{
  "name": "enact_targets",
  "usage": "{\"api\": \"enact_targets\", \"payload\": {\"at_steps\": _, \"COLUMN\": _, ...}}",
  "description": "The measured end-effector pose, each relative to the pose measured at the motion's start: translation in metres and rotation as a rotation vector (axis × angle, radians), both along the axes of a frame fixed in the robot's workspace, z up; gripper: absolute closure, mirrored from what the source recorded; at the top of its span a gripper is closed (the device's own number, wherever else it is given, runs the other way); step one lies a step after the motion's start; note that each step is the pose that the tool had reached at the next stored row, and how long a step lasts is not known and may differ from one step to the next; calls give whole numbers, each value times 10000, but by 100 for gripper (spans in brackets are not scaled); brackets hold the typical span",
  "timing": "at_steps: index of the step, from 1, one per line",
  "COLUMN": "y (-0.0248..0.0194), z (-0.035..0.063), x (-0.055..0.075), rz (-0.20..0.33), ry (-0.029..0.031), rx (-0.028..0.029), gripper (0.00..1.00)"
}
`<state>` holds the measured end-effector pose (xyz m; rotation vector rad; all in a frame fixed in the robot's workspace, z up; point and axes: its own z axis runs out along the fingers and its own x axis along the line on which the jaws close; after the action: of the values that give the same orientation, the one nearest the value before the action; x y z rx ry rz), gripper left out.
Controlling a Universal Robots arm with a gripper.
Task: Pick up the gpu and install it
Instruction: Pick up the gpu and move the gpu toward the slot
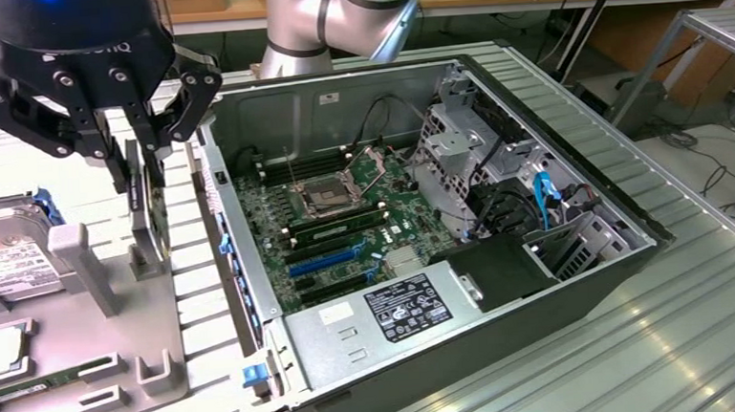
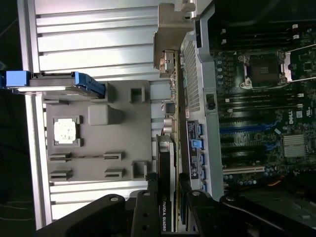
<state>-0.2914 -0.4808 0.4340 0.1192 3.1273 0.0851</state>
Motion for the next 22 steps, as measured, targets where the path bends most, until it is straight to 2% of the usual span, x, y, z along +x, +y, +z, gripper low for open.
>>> {"api": "enact_targets", "payload": {"at_steps": 22, "y": 0, "z": 0, "x": 231, "rz": 0, "ry": -1, "rx": 0, "gripper": 73}}
